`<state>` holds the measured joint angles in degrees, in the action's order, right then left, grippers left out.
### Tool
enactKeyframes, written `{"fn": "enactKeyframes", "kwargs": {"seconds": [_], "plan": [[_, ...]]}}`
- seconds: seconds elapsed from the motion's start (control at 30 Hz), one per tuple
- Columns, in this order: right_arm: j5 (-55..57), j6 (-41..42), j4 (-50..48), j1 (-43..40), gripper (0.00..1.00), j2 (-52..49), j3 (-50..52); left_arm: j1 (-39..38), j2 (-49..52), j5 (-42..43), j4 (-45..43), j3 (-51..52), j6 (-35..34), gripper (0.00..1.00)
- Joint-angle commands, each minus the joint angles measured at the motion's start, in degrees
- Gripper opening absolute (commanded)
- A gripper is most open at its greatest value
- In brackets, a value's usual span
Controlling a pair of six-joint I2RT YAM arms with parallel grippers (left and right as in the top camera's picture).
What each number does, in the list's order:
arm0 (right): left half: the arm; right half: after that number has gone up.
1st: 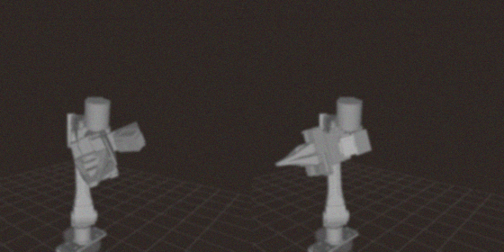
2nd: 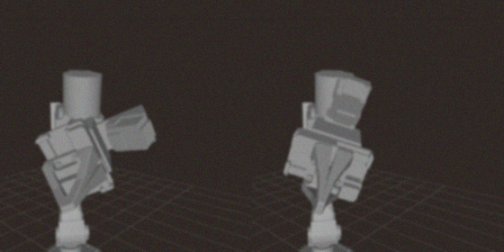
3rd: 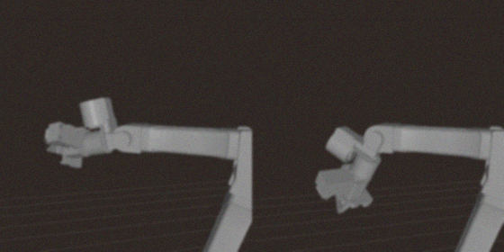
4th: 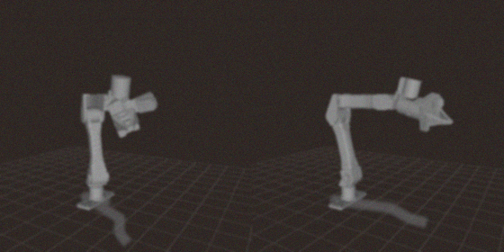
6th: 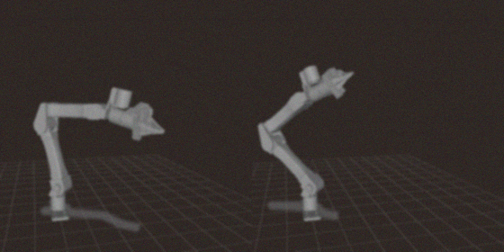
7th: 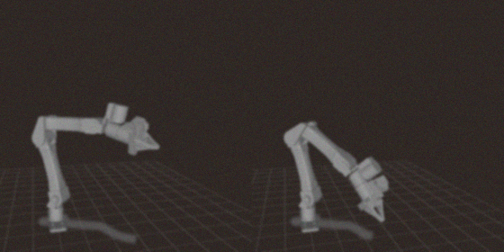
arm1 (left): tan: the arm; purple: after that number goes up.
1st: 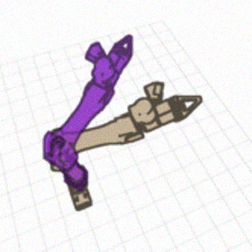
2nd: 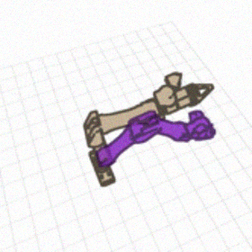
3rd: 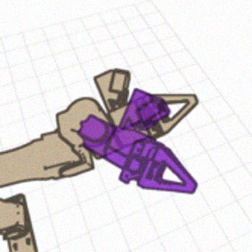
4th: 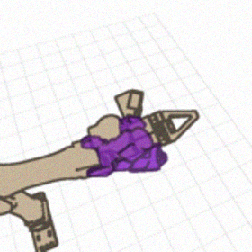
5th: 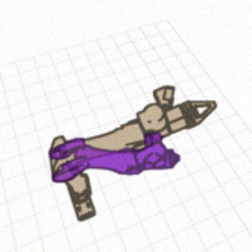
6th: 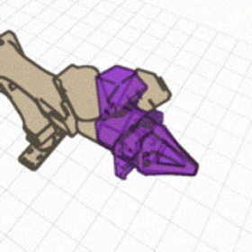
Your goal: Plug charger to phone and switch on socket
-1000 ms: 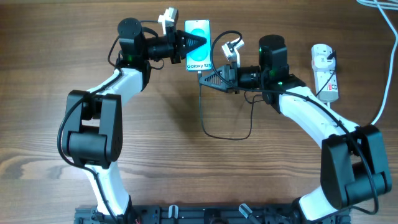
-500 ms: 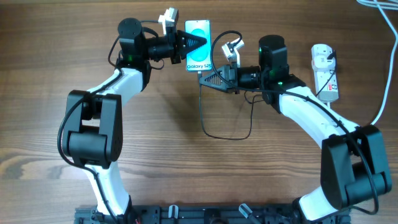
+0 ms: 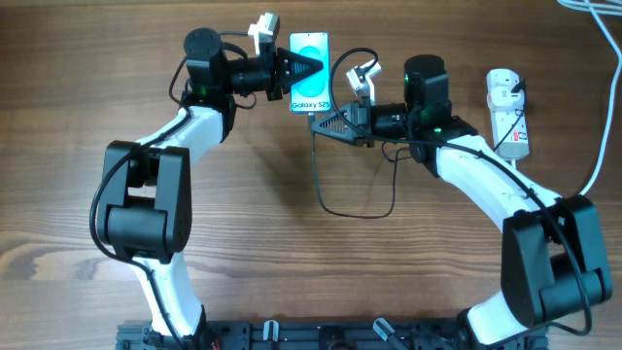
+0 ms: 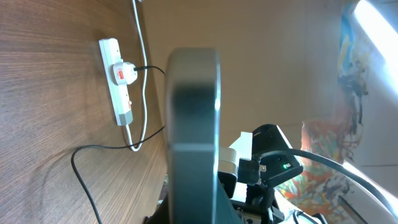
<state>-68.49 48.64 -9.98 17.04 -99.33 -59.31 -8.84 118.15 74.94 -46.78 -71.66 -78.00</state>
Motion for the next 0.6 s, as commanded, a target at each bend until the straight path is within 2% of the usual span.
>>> {"fn": "enactKeyframes", "kwargs": {"seconds": [0.0,0.57], "plan": [[2.9,1.3,-0.7,-0.6,0.04,-0.6,0.1,0.0,0.2,3.2,-0.6,-1.2,1.3,0.04],[8.0,2.7,-3.8,-0.6,0.04,-0.6,0.1,-0.2,0.2,5.2,-0.5,-1.2,1.0,0.04]]}}
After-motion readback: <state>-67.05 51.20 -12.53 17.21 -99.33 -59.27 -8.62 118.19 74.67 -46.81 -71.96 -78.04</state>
